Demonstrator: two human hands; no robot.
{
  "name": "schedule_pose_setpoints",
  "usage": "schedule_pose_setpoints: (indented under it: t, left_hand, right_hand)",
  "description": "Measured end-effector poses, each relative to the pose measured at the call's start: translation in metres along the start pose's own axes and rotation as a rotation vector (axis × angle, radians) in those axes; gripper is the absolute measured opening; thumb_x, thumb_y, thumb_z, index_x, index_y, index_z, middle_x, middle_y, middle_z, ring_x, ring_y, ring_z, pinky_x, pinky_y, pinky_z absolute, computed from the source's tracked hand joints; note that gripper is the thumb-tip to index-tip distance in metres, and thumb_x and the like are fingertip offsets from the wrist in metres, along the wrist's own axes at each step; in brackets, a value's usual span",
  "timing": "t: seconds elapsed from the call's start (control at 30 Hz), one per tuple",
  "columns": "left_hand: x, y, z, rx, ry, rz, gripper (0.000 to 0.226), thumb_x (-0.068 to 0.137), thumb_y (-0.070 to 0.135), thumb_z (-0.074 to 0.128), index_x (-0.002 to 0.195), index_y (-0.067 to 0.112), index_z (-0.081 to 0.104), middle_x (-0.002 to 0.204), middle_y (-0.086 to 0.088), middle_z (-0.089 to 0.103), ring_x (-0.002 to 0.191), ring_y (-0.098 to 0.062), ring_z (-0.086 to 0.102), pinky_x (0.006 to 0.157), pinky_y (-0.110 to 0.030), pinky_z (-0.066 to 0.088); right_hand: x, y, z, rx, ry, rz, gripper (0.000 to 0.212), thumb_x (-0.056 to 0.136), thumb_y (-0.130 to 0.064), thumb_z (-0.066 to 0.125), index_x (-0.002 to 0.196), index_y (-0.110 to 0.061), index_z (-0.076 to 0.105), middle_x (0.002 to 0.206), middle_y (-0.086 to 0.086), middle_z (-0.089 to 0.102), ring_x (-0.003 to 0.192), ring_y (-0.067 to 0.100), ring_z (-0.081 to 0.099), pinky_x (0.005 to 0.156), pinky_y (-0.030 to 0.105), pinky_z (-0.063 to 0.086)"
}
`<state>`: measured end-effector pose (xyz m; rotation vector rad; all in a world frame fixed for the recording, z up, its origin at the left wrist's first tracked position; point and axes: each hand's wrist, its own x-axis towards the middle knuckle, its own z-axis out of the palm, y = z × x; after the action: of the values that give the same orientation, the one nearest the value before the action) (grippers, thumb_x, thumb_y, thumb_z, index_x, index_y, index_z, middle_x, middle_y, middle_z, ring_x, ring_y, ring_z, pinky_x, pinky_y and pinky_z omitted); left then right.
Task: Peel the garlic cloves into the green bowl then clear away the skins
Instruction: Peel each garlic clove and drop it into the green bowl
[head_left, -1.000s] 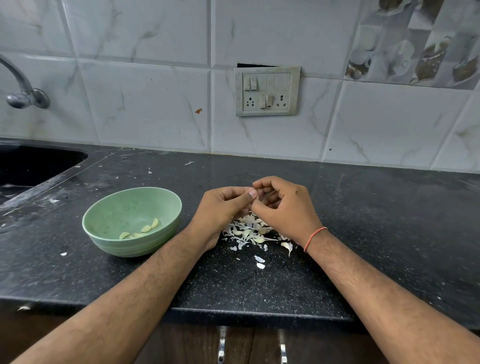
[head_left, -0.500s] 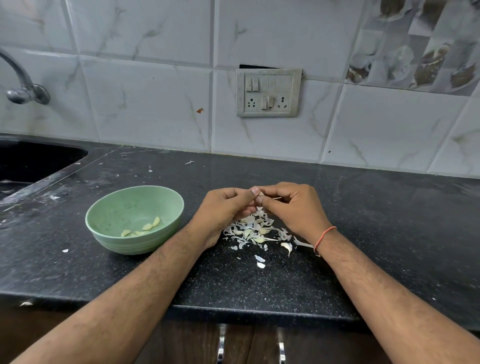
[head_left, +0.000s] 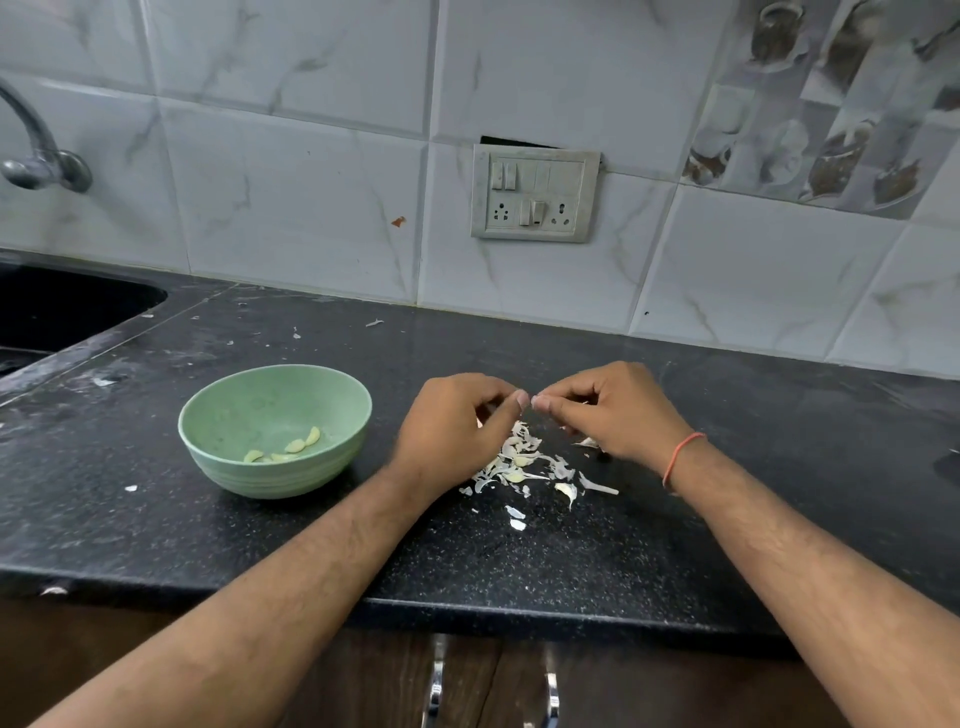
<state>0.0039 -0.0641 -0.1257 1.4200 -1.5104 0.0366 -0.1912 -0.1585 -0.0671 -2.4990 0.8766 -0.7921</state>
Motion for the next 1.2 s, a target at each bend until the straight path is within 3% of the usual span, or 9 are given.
schedule_pose_setpoints:
  t: [0.1, 0.23, 0.33, 0.4, 0.53, 0.63, 0.77, 0.87, 1.2]
  left_hand:
    - [0.003, -0.001, -0.005, -0.003, 0.084, 0.033, 0.02, 0.101, 0.037, 0.062, 0.106, 0.028, 0.079, 0.091, 0.014, 0.072, 0.081, -0.006, 0.065, 0.076, -0.033, 0.056]
    - [0.003, -0.004, -0.003, 0.072, 0.057, 0.042, 0.015, 0.101, 0.03, 0.063, 0.11, 0.032, 0.075, 0.096, 0.018, 0.067, 0.089, -0.006, 0.06, 0.083, -0.035, 0.054]
    - [0.005, -0.007, -0.001, 0.093, 0.093, 0.036, 0.018, 0.099, 0.033, 0.059, 0.112, 0.034, 0.073, 0.099, 0.021, 0.065, 0.095, -0.007, 0.059, 0.085, -0.035, 0.053]
    - [0.007, -0.008, 0.0, 0.091, 0.105, 0.041, 0.019, 0.1, 0.032, 0.06, 0.114, 0.033, 0.073, 0.101, 0.022, 0.065, 0.097, -0.007, 0.059, 0.086, -0.033, 0.052]
    - [0.006, -0.006, -0.001, 0.103, 0.068, 0.059, 0.016, 0.1, 0.032, 0.066, 0.112, 0.034, 0.076, 0.099, 0.024, 0.066, 0.099, -0.005, 0.059, 0.086, -0.03, 0.051]
    - [0.006, -0.007, -0.002, 0.096, 0.045, 0.057, 0.014, 0.095, 0.041, 0.074, 0.107, 0.035, 0.079, 0.091, 0.023, 0.07, 0.089, -0.002, 0.064, 0.08, -0.027, 0.053]
    - [0.007, -0.006, -0.001, -0.065, 0.058, -0.012, 0.023, 0.087, 0.032, 0.087, 0.109, 0.029, 0.08, 0.094, 0.019, 0.075, 0.085, -0.003, 0.069, 0.073, -0.014, 0.051]
    - [0.009, -0.003, -0.001, -0.243, 0.102, -0.108, 0.023, 0.087, 0.018, 0.088, 0.108, 0.022, 0.08, 0.092, 0.013, 0.077, 0.084, -0.006, 0.072, 0.073, -0.014, 0.054]
    - [0.009, 0.003, -0.004, -0.335, 0.148, -0.09, 0.023, 0.086, 0.015, 0.089, 0.107, 0.019, 0.081, 0.091, 0.01, 0.079, 0.086, -0.005, 0.074, 0.076, -0.013, 0.055]
  right_hand:
    - [0.014, 0.002, -0.021, -0.211, -0.025, 0.014, 0.006, 0.093, -0.038, 0.08, 0.092, -0.037, 0.086, 0.072, -0.029, 0.074, 0.065, 0.003, 0.071, 0.065, 0.021, 0.055]
    - [0.012, 0.01, -0.002, -0.538, -0.269, -0.026, 0.014, 0.098, -0.039, 0.072, 0.101, -0.036, 0.086, 0.084, -0.018, 0.078, 0.064, 0.0, 0.066, 0.062, 0.017, 0.045]
    - [0.02, 0.01, -0.019, -0.447, -0.156, 0.036, 0.014, 0.097, -0.037, 0.074, 0.095, -0.032, 0.087, 0.087, -0.019, 0.08, 0.07, 0.002, 0.072, 0.071, 0.024, 0.056]
    - [0.022, 0.01, -0.027, -0.321, -0.036, 0.061, 0.01, 0.095, -0.036, 0.077, 0.094, -0.034, 0.086, 0.077, -0.024, 0.077, 0.067, -0.004, 0.07, 0.068, 0.017, 0.053]
    - [0.015, 0.015, 0.0, -0.626, -0.269, -0.033, 0.017, 0.1, -0.041, 0.07, 0.102, -0.035, 0.086, 0.081, -0.013, 0.079, 0.067, 0.003, 0.068, 0.067, 0.022, 0.049]
    - [0.022, 0.008, -0.01, -0.303, -0.084, 0.03, 0.01, 0.096, -0.038, 0.076, 0.095, -0.036, 0.086, 0.076, -0.022, 0.076, 0.063, -0.003, 0.069, 0.065, 0.015, 0.052]
    - [0.013, -0.004, 0.009, 0.494, 0.048, 0.168, 0.011, 0.096, -0.019, 0.079, 0.104, -0.014, 0.085, 0.083, 0.01, 0.08, 0.067, 0.016, 0.07, 0.064, 0.025, 0.06]
    - [0.003, 0.0, 0.029, 0.839, 0.018, 0.229, 0.017, 0.096, -0.014, 0.075, 0.109, -0.006, 0.082, 0.101, 0.023, 0.078, 0.075, 0.022, 0.069, 0.064, 0.025, 0.06]
    - [-0.001, 0.003, 0.04, 1.109, -0.071, 0.246, 0.031, 0.092, -0.017, 0.075, 0.121, -0.008, 0.078, 0.117, 0.015, 0.078, 0.092, 0.024, 0.076, 0.065, 0.024, 0.063]
